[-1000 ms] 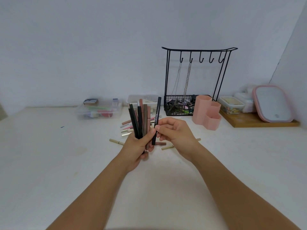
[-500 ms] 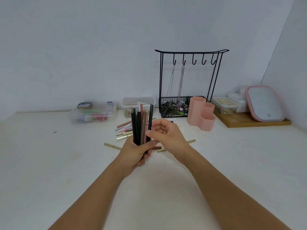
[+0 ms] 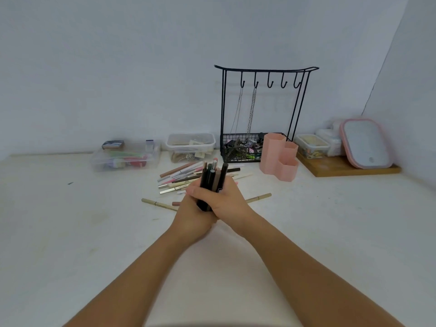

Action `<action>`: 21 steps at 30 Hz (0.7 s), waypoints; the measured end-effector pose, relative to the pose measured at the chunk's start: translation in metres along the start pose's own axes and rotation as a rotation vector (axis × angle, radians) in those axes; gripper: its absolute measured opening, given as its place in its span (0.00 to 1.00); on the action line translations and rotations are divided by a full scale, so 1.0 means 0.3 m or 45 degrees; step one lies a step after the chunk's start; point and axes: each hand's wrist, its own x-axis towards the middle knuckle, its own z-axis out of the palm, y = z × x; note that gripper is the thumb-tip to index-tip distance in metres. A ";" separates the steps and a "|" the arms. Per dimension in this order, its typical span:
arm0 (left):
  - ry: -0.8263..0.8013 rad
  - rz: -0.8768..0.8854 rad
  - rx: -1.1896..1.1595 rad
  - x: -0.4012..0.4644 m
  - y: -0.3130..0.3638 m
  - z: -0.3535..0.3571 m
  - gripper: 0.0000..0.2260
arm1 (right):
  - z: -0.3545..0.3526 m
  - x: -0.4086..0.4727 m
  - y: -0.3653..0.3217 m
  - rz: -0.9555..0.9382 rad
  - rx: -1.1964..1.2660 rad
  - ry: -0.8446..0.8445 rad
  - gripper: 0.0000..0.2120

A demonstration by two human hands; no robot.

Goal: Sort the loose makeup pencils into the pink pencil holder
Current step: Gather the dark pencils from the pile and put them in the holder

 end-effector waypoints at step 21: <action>-0.006 -0.505 -1.111 0.041 0.097 0.144 0.17 | -0.217 0.045 -0.026 -0.154 -0.207 0.572 0.07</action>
